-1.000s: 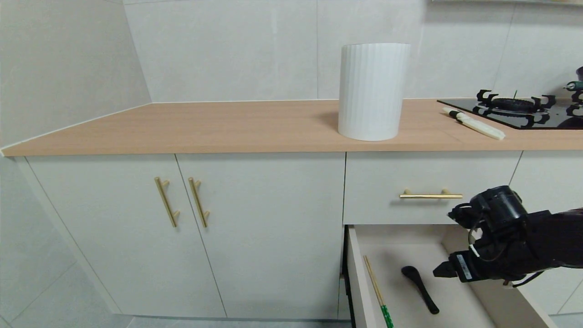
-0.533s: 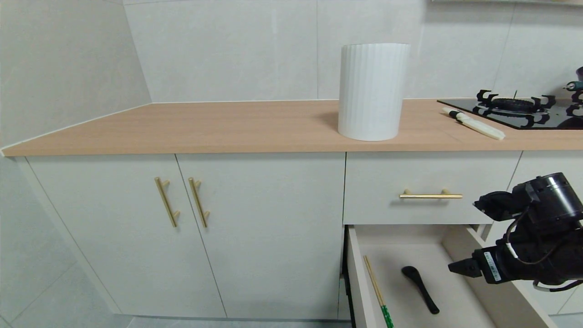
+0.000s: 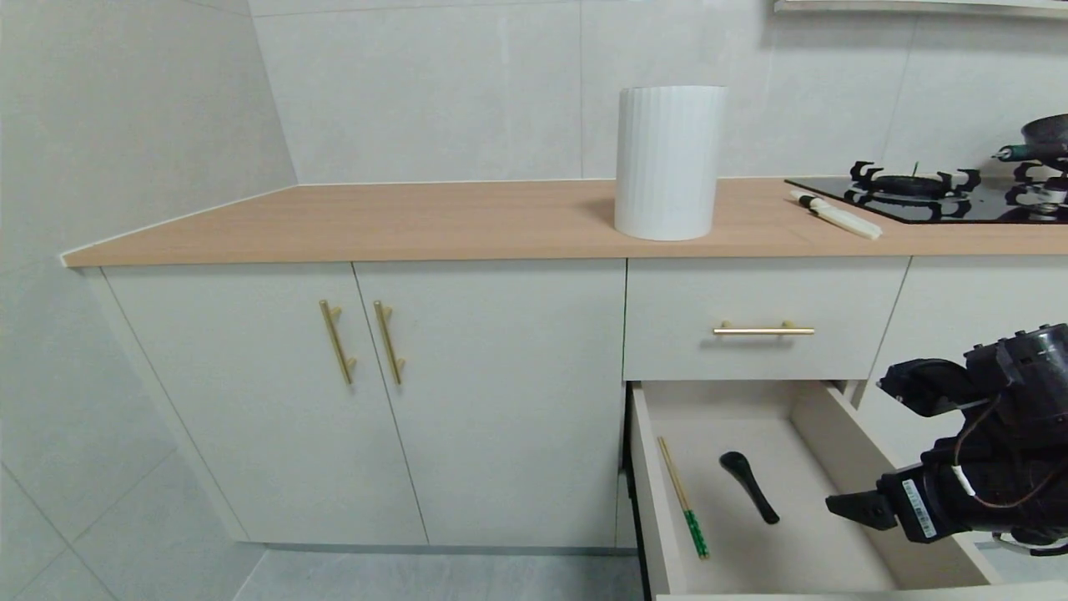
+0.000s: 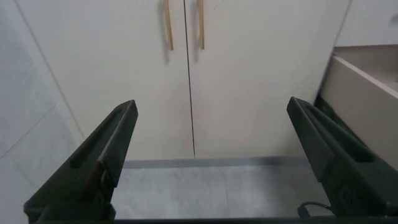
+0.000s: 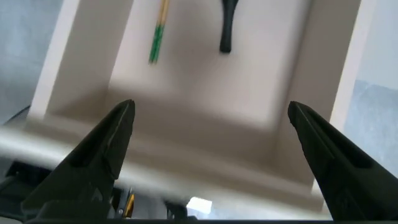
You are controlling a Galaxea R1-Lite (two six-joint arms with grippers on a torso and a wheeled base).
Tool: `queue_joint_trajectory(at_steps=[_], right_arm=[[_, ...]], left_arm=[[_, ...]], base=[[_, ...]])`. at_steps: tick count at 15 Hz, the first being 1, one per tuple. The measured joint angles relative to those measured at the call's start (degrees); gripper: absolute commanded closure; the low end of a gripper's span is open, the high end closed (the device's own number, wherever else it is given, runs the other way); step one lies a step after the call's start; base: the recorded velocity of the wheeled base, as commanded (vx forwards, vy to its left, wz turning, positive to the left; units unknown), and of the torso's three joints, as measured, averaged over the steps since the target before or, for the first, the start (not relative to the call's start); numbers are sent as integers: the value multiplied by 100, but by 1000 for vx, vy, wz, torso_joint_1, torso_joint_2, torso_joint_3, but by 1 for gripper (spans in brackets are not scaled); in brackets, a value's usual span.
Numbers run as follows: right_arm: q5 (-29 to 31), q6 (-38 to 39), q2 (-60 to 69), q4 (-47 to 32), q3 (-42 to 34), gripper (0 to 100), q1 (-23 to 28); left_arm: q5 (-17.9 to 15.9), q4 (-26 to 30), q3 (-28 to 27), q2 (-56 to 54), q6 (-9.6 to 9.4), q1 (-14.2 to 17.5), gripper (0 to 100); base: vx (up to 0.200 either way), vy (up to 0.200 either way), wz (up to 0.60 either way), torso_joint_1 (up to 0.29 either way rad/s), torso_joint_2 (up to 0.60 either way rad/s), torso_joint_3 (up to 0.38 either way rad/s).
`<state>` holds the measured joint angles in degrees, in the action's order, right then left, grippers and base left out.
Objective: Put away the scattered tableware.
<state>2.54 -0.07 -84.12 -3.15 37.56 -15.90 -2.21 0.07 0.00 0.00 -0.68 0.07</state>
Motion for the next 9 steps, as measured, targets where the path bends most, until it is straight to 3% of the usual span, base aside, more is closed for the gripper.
queue_joint_trajectory(at_steps=[5,9], right_arm=[[-44,0,62,-5,-116,0,-190],[-485,0,129,-429,-258,0,-783]], left_arm=[[0,2,0,0,0,-2,0],[0,0,0,0,0,-2,0]], base=[[0,0,0,0,0,0],[0,0,0,0,0,0]])
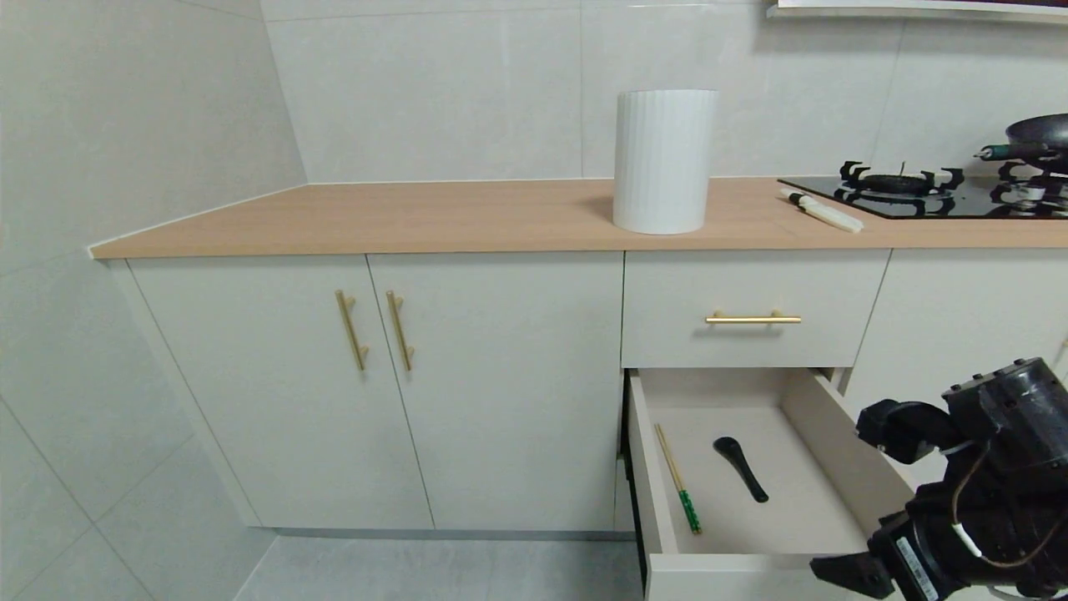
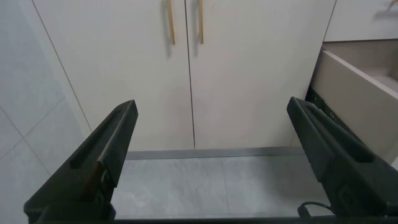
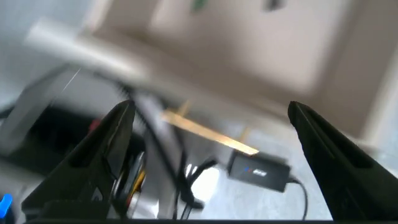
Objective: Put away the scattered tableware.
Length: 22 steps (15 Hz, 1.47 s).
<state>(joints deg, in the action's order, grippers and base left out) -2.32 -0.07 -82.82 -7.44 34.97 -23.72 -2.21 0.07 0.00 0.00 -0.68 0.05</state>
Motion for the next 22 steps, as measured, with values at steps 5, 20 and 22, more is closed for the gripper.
queue_joint_trajectory(at_steps=[5,20,22], right_arm=[[-39,-252,-330,-597,-102,0,-667],[1189,1744,-2183,-583,929,0,-778],[1293,1773,-2356,-605,1093,0,-728]], left_arm=[[10,0,0,0,0,2,0],[7,2,0,0,-2,2,0],[7,2,0,0,0,2,0]], base=[[0,0,0,0,0,0],[0,0,0,0,0,0],[0,0,0,0,0,0]])
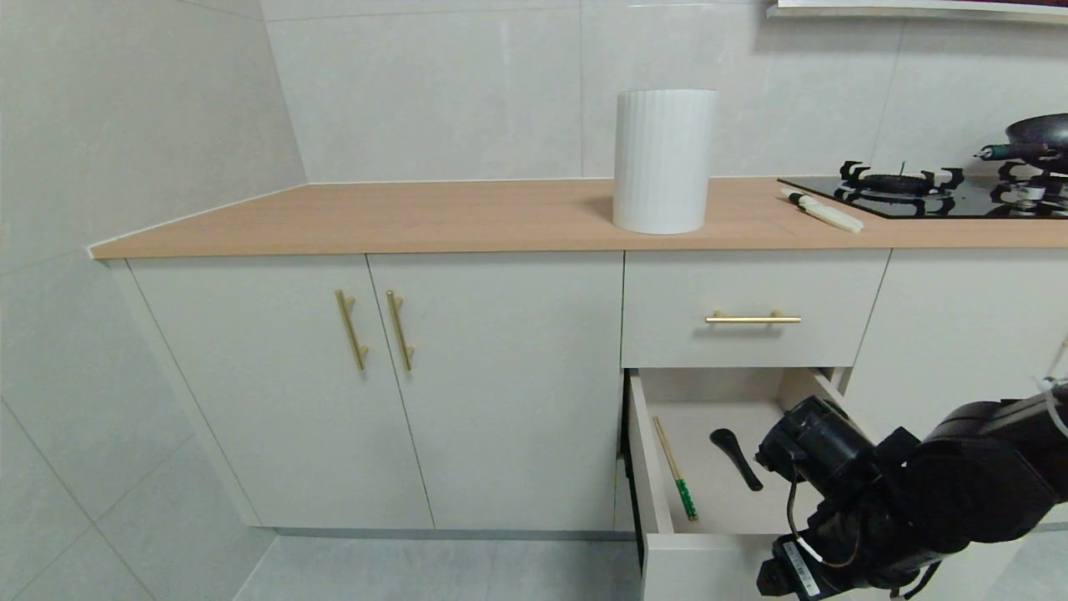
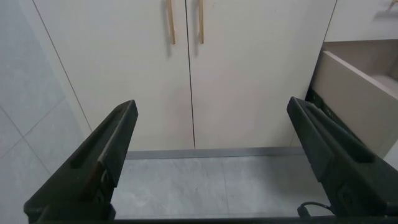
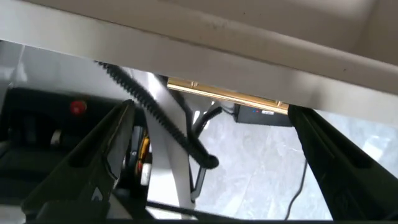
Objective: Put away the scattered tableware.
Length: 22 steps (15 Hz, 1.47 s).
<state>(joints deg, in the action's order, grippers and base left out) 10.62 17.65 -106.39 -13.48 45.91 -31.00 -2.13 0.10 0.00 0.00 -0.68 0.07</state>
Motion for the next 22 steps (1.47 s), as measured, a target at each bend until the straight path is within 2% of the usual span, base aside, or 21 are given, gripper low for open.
queue_joint_trajectory(at_steps=[7,15,22], right_arm=[[110,-30,-750,0,1156,0,347],[121,-189,-1936,-23,2942,0,995],[276,-101,-2655,101,3788,0,1496]], left_arm=[[0,0,0,0,-2,0,0],[-2,0,0,0,-2,0,0],[0,0,0,0,-2,0,0]], base=[[0,0,0,0,0,0],[0,0,0,0,0,0],[0,0,0,0,0,0]])
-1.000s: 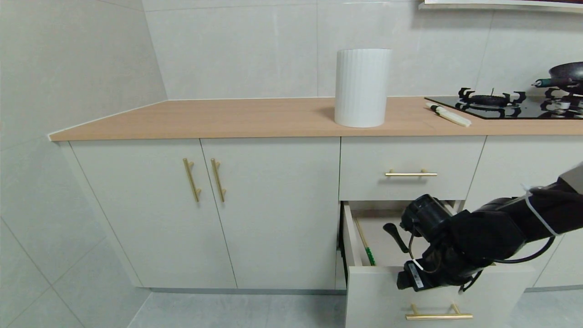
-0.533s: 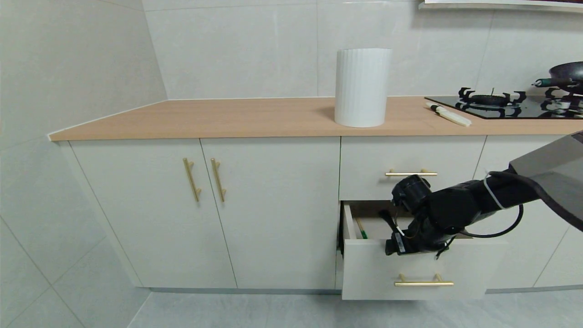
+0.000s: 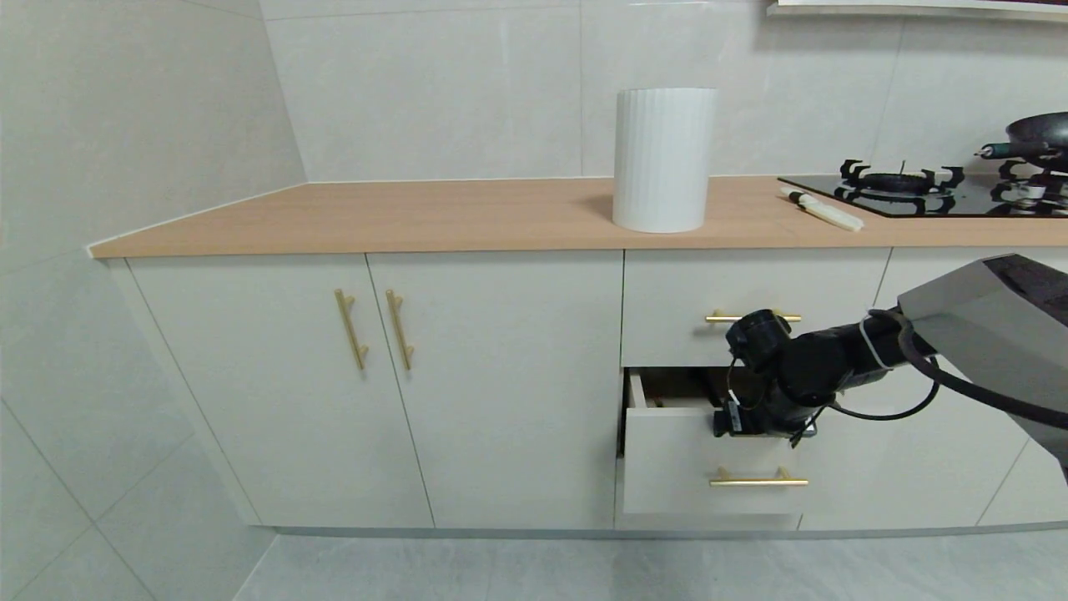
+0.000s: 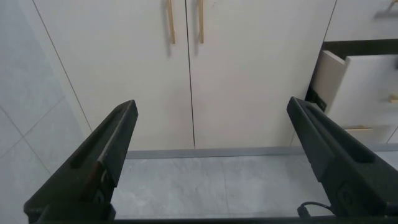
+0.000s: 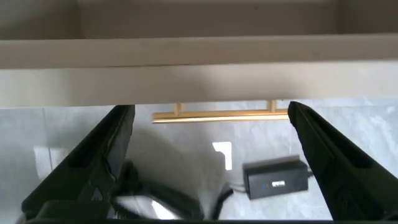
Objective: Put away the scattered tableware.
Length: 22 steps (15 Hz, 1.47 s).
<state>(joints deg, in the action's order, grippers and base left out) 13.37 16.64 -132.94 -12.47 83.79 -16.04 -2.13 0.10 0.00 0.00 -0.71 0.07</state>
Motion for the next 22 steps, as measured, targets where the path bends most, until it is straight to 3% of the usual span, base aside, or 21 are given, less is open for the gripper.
queue_joint_trajectory(at_steps=[8,22], right_arm=[[364,427,-535,1616,111,0,218],[373,1385,-1331,1788,1230,0,541]], left_arm=[[2,0,0,0,0,0,0],[0,-2,0,0,2,0,0]], base=[[0,0,0,0,0,0],[0,0,0,0,0,0]])
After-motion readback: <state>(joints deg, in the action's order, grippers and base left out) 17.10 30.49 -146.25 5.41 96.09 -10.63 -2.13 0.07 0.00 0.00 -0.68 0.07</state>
